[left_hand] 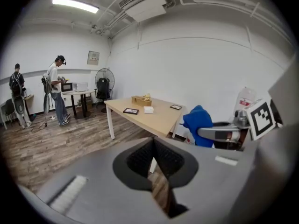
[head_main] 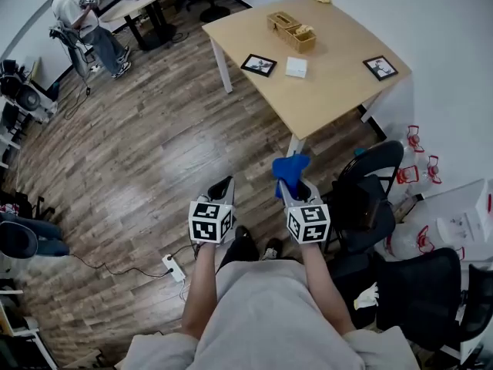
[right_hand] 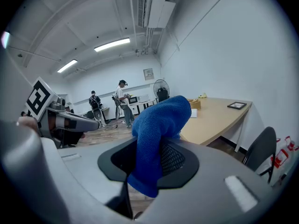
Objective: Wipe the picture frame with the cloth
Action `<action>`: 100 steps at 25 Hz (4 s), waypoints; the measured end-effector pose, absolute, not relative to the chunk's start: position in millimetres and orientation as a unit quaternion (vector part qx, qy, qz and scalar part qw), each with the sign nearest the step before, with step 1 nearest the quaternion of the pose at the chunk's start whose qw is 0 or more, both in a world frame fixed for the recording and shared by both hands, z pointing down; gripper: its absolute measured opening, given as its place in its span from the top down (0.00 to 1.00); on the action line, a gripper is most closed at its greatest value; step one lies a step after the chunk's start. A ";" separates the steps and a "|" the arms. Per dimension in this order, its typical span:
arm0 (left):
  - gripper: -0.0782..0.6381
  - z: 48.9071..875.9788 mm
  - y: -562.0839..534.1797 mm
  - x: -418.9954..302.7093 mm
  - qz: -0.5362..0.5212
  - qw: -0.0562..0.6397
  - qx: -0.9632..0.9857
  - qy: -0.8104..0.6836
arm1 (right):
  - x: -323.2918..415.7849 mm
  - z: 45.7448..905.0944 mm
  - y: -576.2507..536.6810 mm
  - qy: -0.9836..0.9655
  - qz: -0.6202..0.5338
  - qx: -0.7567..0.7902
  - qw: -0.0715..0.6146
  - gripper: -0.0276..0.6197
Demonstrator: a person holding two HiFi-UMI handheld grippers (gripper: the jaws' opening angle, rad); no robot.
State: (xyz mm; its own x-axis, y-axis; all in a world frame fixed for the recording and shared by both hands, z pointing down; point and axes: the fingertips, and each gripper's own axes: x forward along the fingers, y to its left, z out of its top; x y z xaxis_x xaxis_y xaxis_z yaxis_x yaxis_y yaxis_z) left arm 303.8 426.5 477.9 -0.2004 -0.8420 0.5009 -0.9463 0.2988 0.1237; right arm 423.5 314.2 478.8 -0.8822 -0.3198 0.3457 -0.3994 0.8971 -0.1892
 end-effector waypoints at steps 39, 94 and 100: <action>0.82 364.5 266.4 76.1 0.067 0.096 0.611 -0.783 | 254.5 459.1 174.9 -0.929 0.191 0.286 0.135 0.79; 0.82 529.2 -48.6 -145.8 0.156 0.281 0.685 -0.654 | -16.0 498.5 -137.4 -0.919 0.168 0.304 0.186 0.79; 0.82 551.3 -68.3 -136.5 0.176 0.303 0.690 -0.634 | -24.5 501.7 -155.3 -0.917 0.173 0.303 0.193 0.79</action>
